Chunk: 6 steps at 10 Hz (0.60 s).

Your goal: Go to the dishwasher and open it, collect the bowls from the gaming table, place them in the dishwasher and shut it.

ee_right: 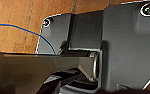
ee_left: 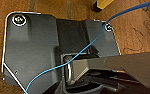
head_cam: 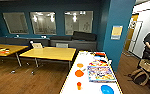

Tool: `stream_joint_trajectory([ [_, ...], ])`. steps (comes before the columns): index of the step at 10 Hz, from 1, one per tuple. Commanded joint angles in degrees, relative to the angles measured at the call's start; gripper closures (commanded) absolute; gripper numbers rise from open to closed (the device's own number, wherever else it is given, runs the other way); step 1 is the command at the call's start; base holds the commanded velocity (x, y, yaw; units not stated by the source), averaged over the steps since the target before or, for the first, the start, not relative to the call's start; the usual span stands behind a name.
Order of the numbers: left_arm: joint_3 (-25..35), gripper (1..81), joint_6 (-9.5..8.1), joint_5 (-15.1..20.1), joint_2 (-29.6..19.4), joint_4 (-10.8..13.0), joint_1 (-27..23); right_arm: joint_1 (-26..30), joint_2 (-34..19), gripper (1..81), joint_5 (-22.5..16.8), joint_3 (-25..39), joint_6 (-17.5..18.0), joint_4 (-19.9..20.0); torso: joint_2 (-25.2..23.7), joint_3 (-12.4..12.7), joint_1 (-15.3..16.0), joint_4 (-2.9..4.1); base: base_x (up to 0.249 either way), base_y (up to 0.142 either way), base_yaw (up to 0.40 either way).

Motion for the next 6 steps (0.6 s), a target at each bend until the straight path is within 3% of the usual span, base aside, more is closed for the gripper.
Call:
stream_joint_trajectory([
  [1,0.7,1.0,0.35,2.9,-0.2,0.6,-2.1,2.5,-0.2,1.0,-2.5,0.8,0.2,0.0,0.0,0.0,0.0,0.00,0.137,0.000,0.000],
  [6,0.7,1.0,0.44,2.9,-0.2,0.6,-2.1,2.5,-0.2,1.0,-2.5,0.9,0.3,0.0,0.0,0.0,0.0,0.00,0.145,0.000,0.000],
])
